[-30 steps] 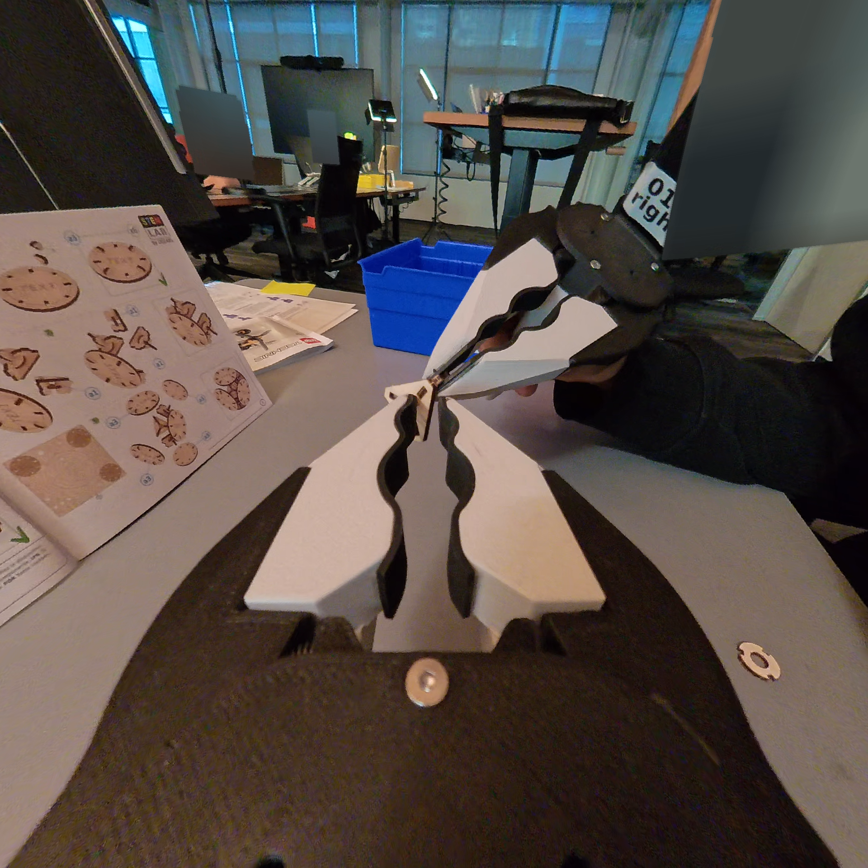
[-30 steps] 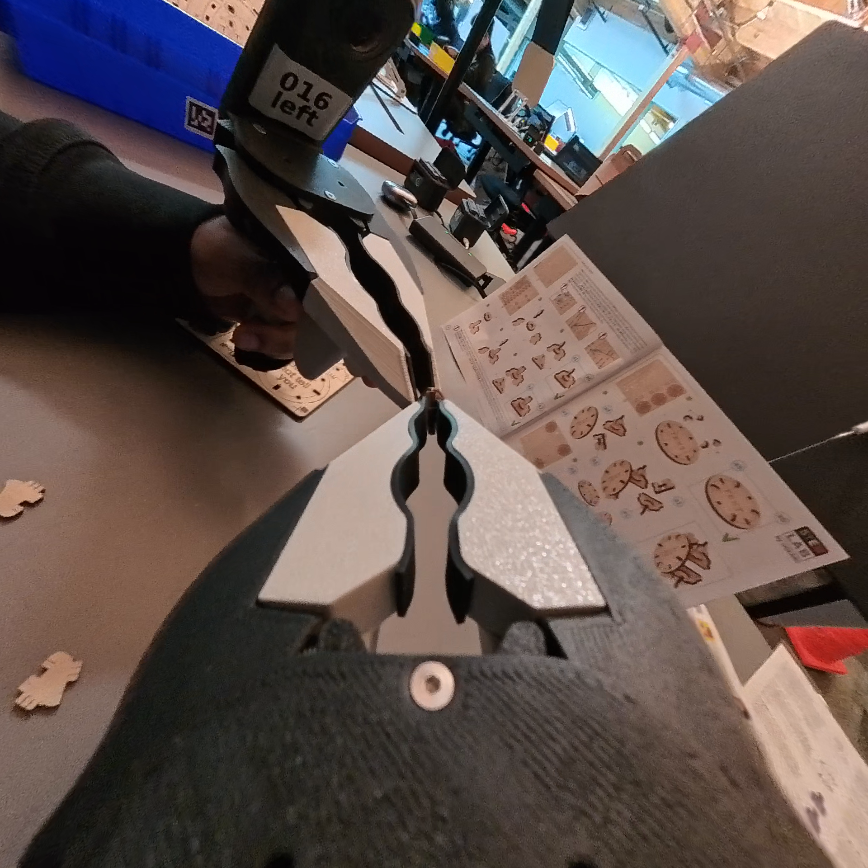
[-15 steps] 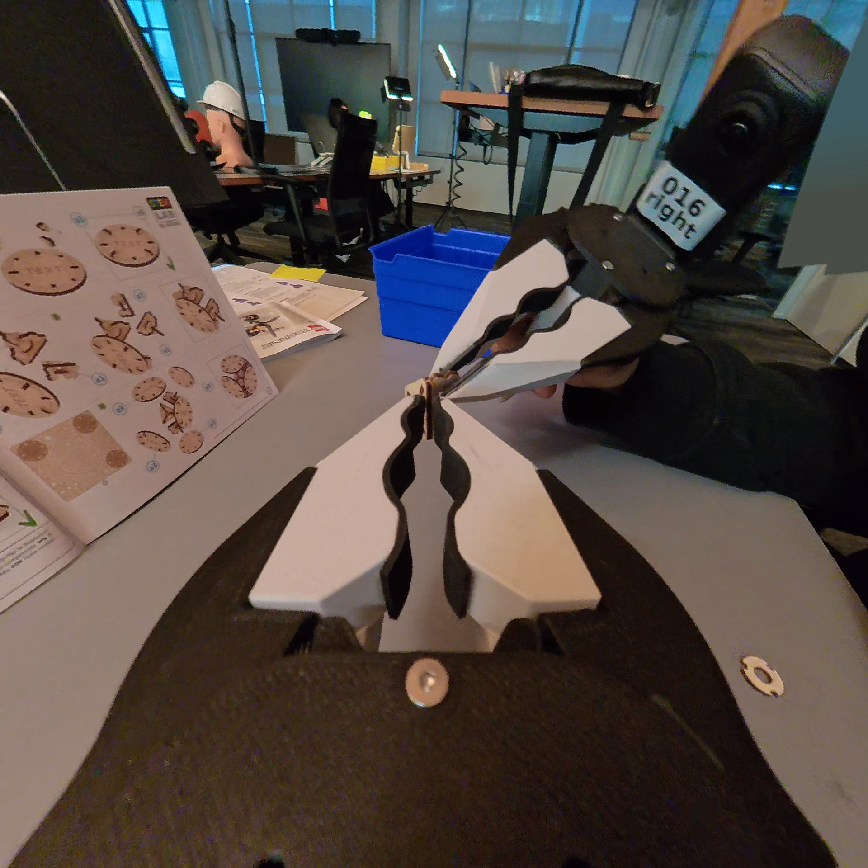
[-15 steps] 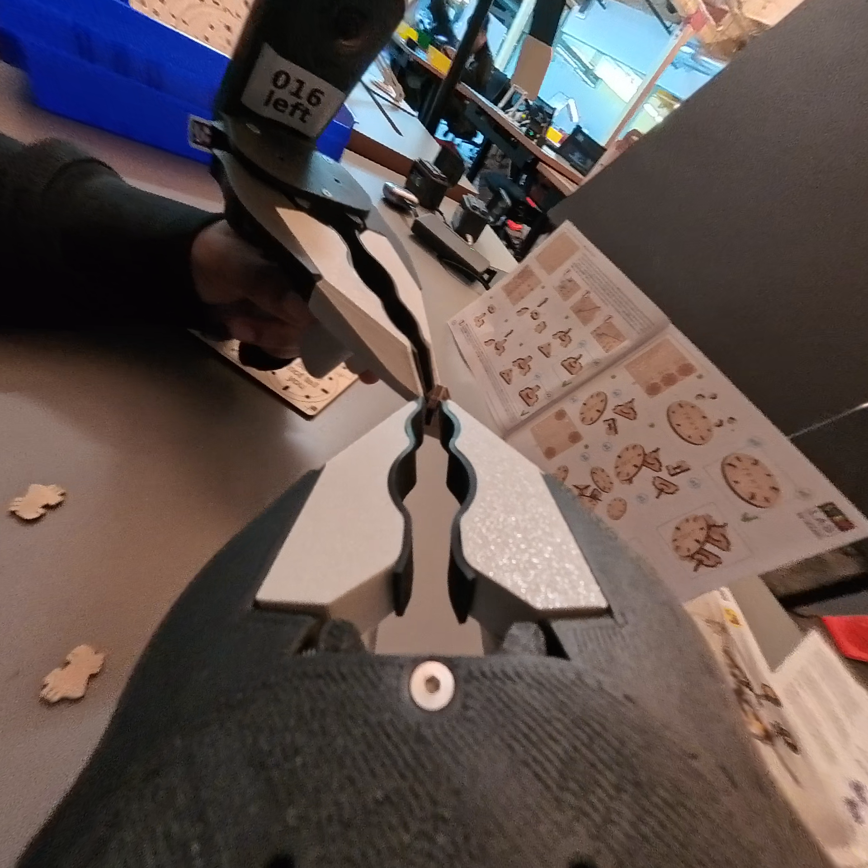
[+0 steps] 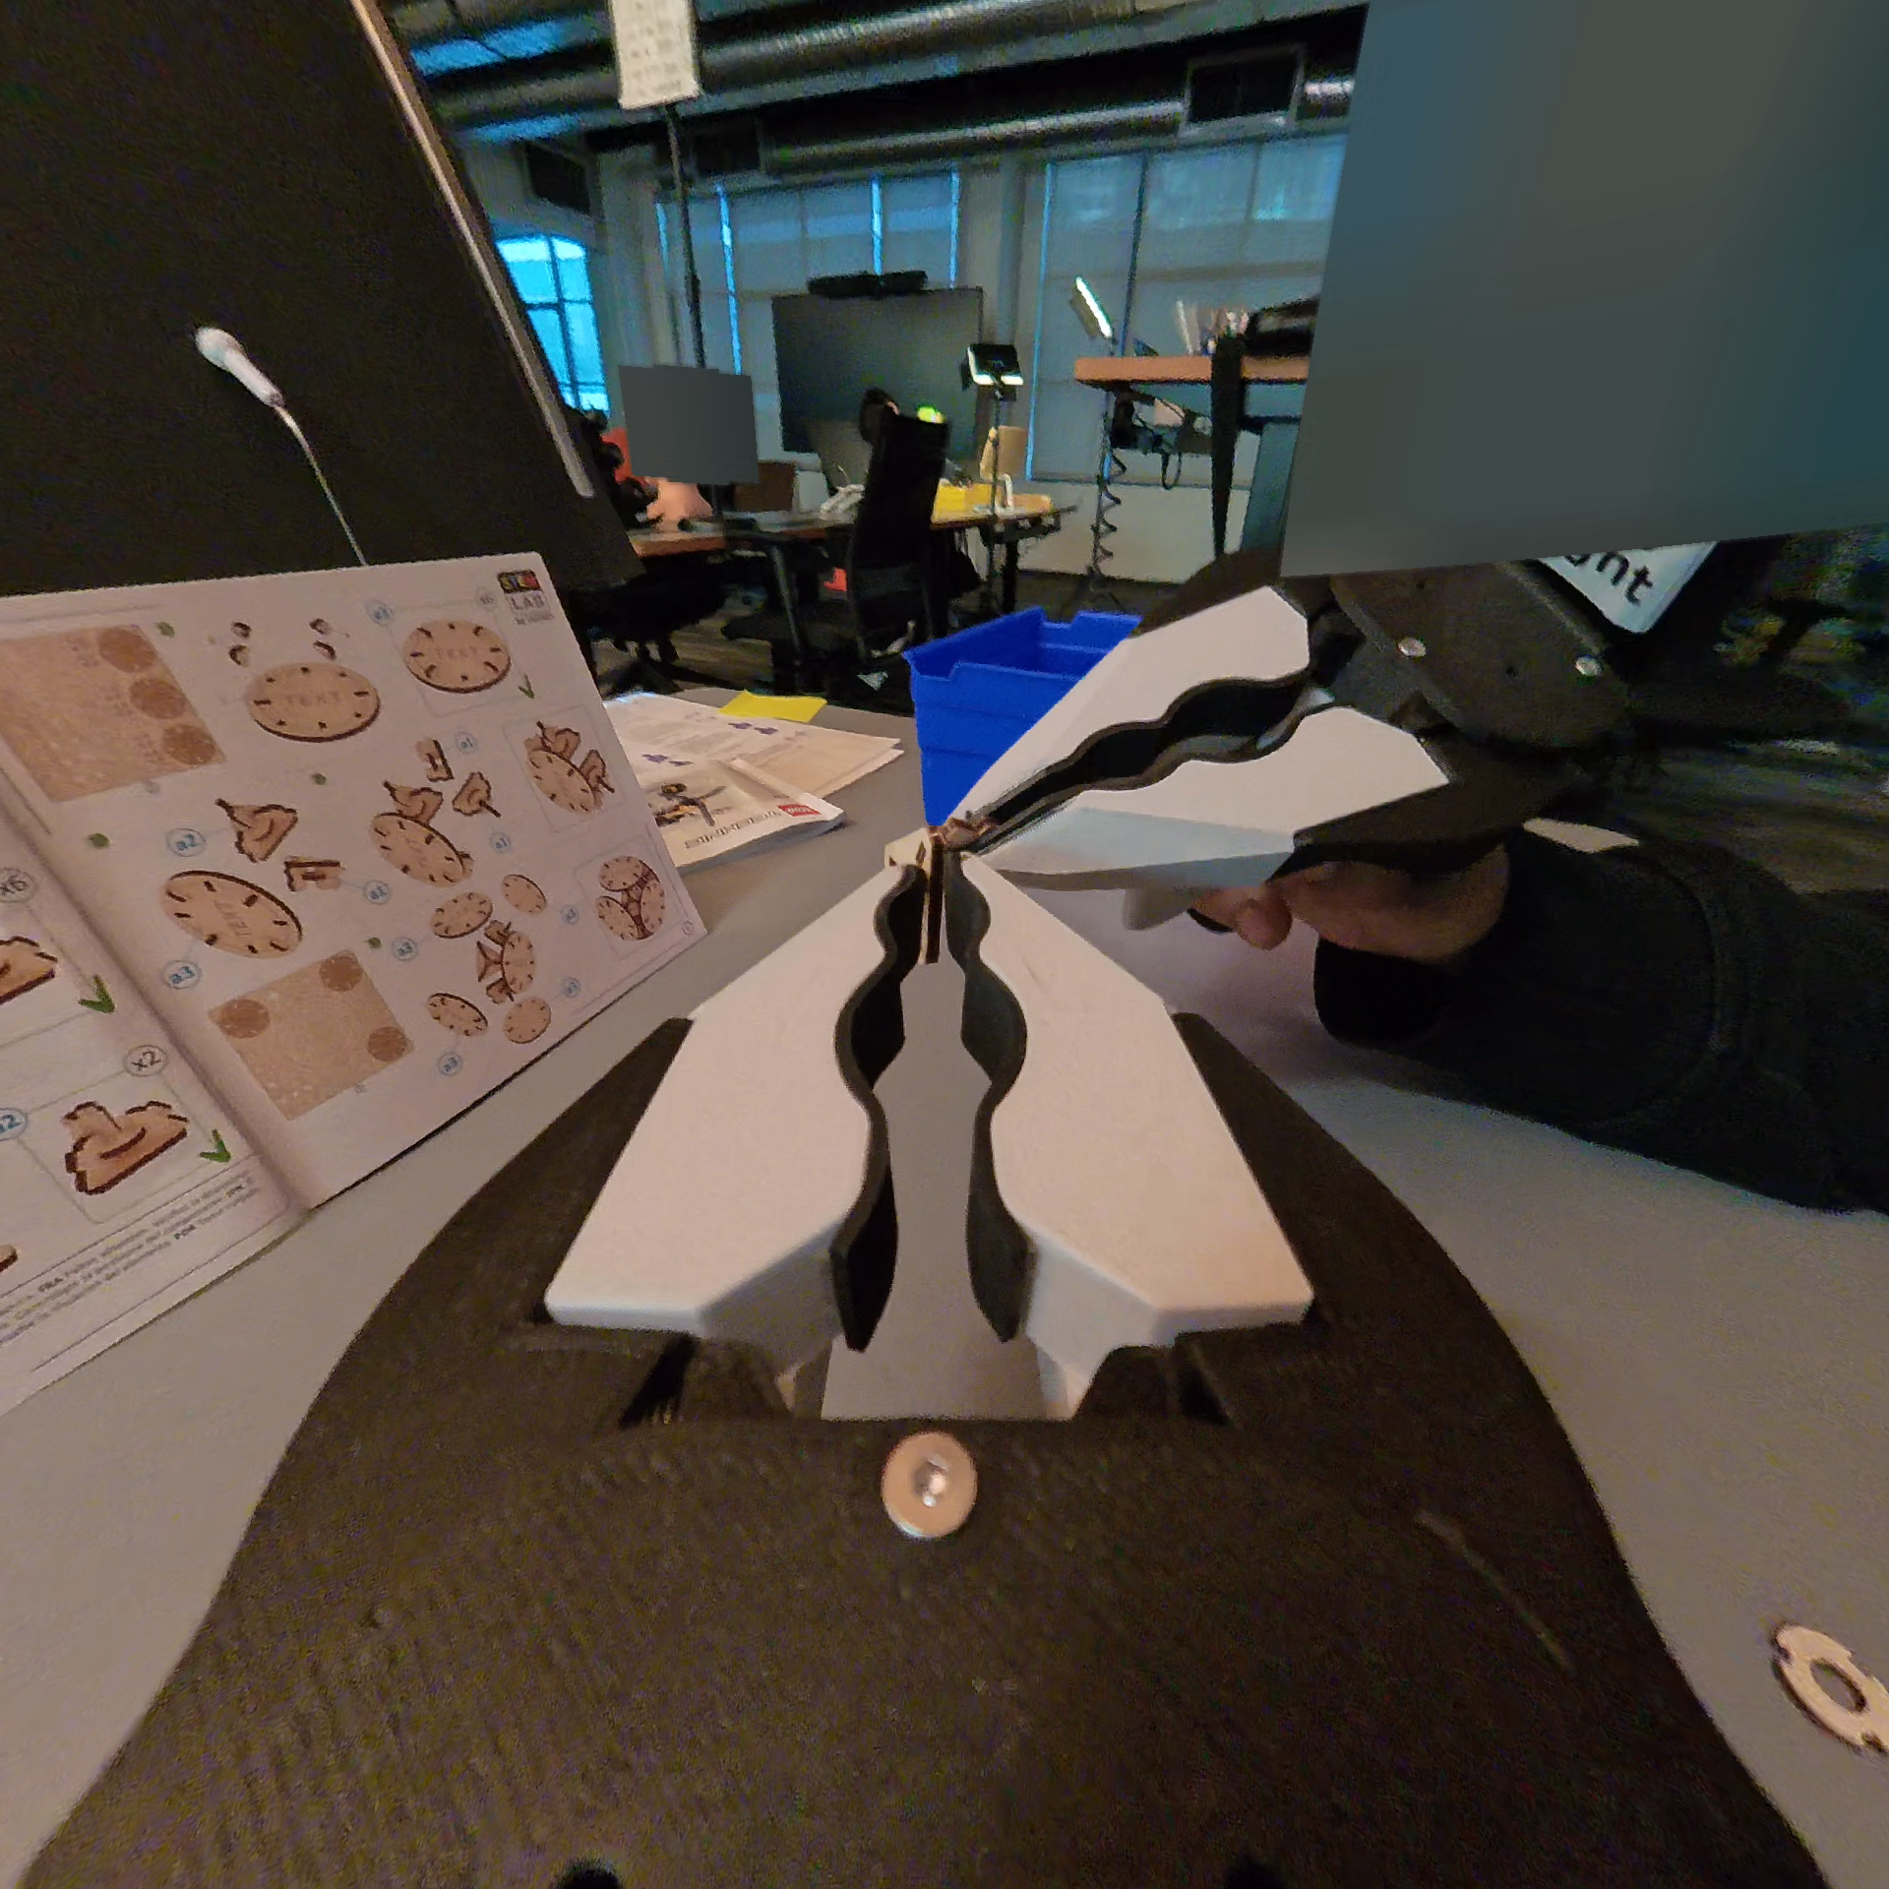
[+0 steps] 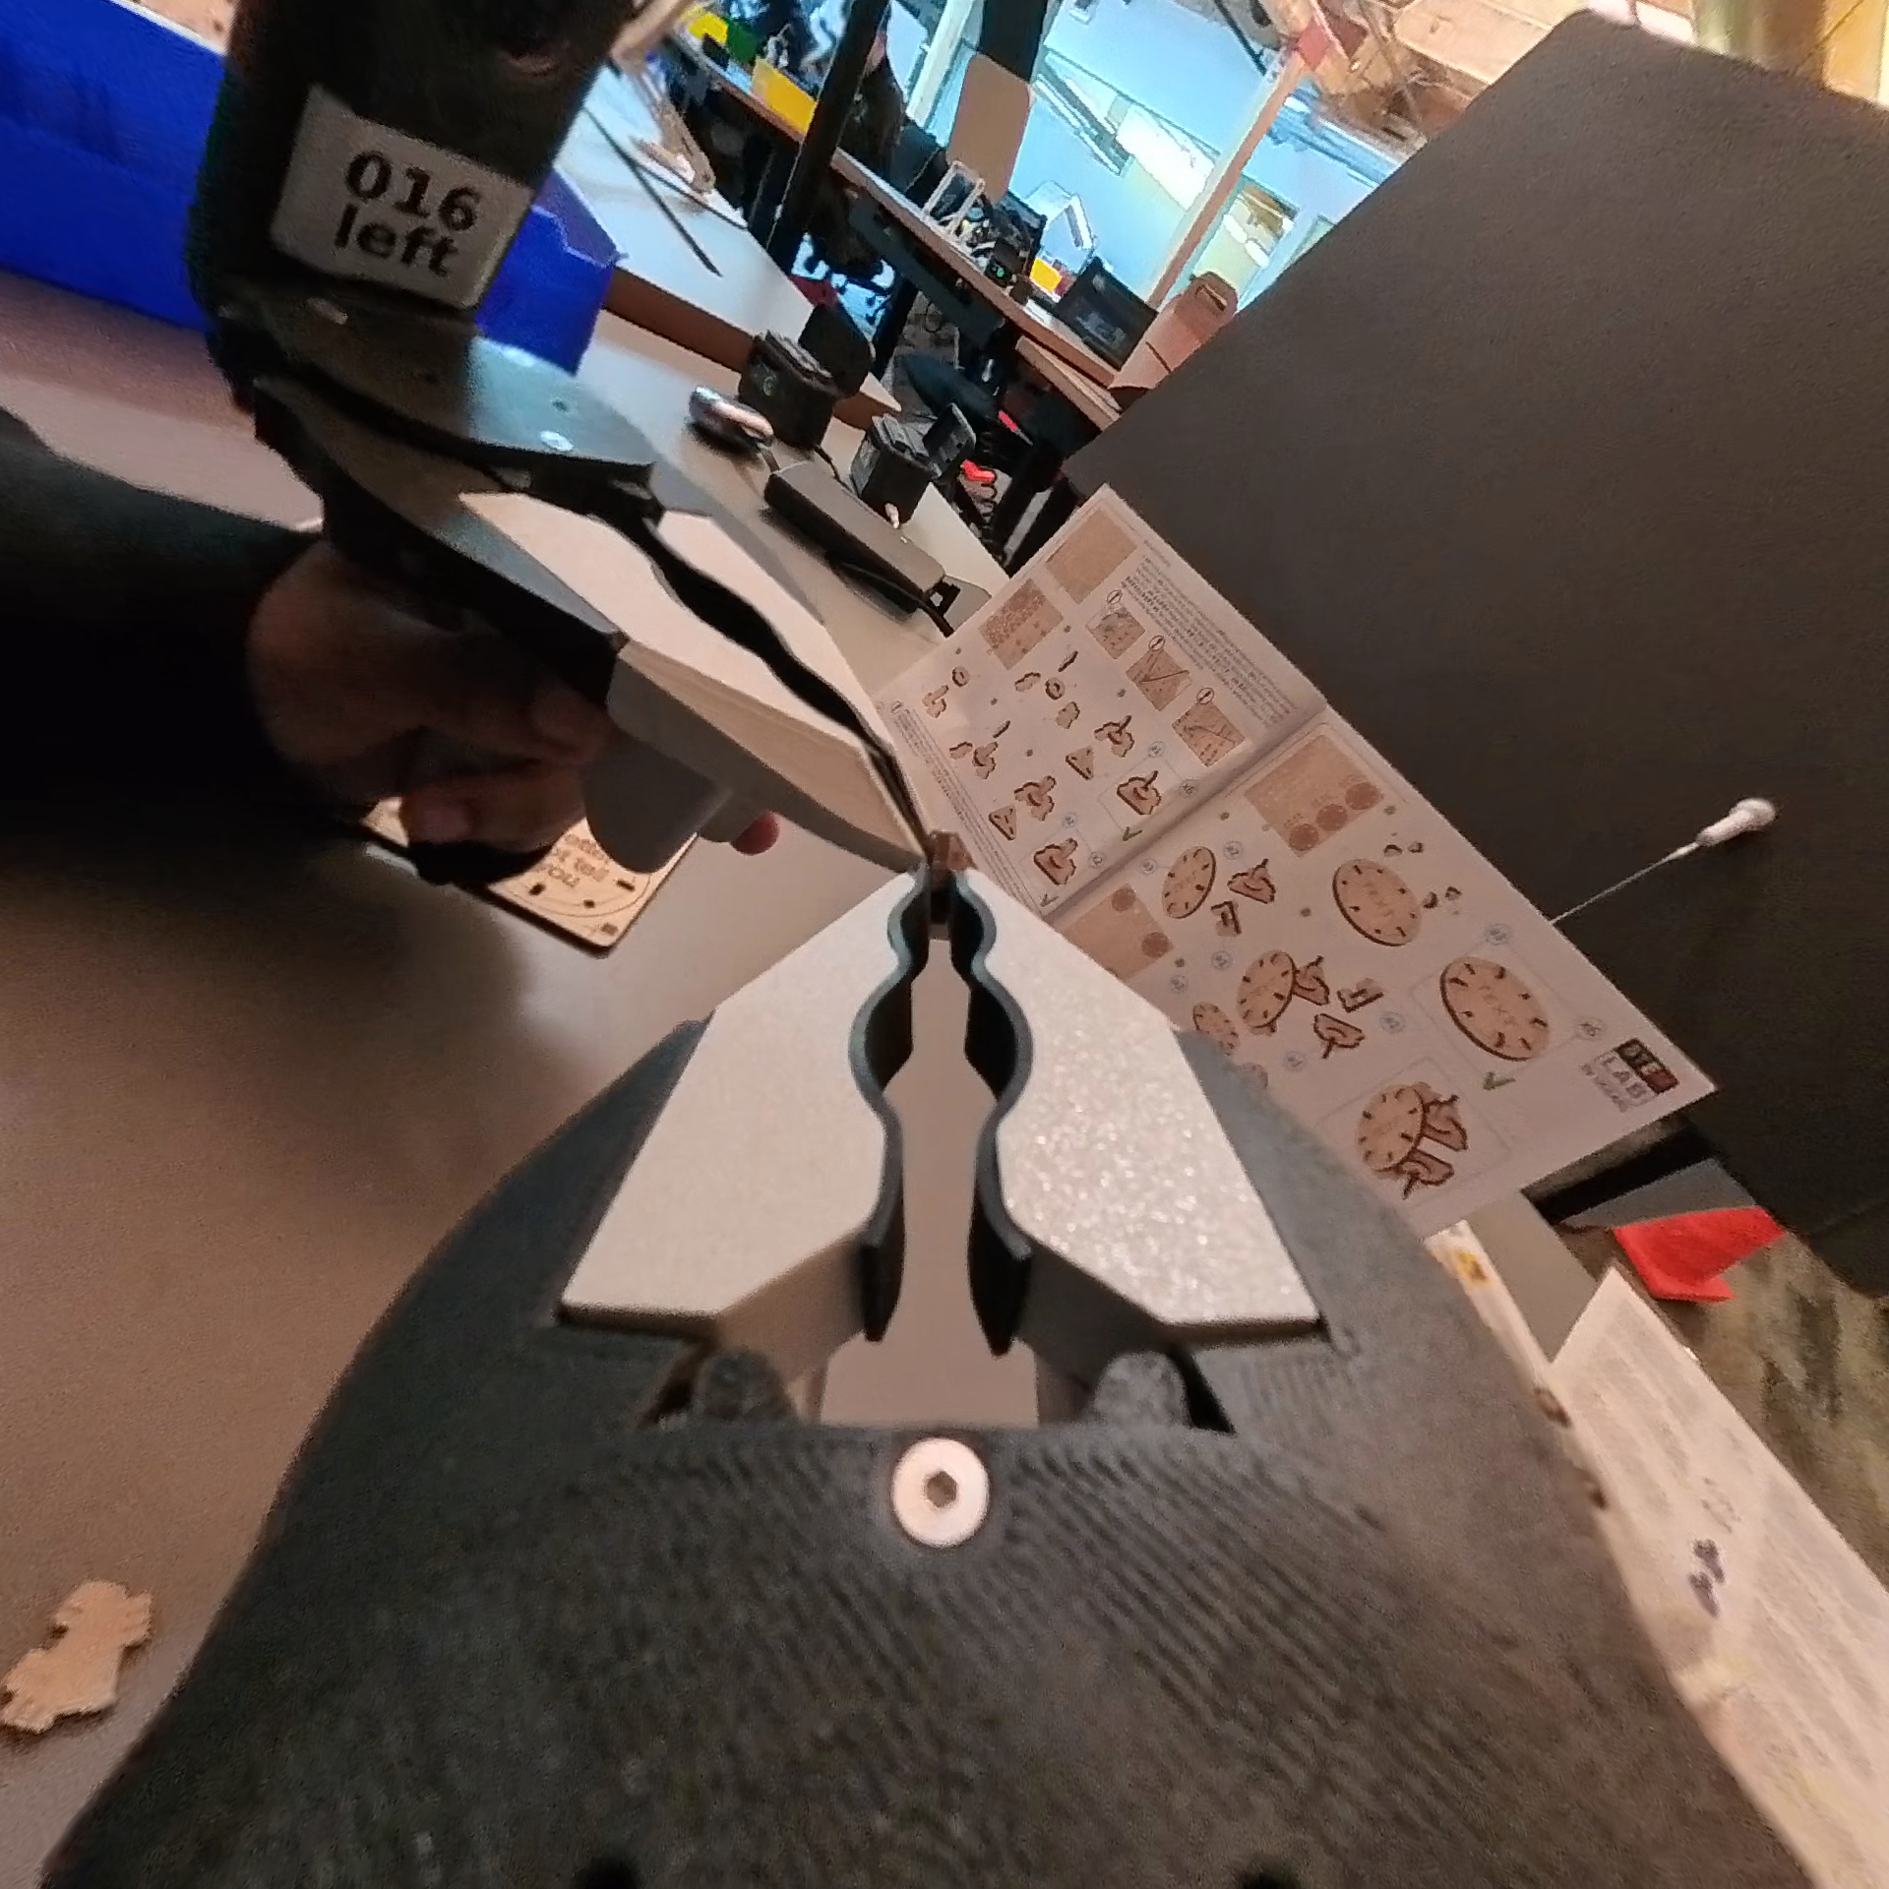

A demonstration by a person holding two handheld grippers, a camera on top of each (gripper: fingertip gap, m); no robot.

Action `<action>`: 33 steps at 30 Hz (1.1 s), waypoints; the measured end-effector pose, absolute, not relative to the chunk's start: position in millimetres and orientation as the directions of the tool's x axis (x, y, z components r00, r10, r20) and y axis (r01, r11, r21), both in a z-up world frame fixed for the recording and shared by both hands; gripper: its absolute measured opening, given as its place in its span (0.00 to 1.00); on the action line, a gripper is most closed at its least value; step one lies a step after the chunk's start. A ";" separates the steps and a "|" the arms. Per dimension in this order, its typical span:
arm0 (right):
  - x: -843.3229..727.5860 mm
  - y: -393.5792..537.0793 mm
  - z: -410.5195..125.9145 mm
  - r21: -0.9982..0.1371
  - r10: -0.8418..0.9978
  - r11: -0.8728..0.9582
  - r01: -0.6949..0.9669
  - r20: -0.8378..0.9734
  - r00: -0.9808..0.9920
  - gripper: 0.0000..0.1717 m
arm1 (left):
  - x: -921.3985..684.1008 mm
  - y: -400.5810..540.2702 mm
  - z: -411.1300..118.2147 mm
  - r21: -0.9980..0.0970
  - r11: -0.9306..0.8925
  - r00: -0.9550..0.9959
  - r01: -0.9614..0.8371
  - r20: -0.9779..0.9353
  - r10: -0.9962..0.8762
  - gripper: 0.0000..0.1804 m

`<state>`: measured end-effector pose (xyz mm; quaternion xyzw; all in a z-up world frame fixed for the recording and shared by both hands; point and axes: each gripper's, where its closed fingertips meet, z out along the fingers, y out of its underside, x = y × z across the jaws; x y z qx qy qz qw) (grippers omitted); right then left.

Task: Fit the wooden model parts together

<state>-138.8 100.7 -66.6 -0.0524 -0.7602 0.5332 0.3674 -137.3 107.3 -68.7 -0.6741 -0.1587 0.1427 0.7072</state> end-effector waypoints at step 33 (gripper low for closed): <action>-146.5 116.8 -39.6 -0.971 0.573 0.084 -0.224 0.231 -0.786 0.00 | -149.0 94.2 -61.3 -0.951 0.178 0.891 0.251 0.299 0.341 0.00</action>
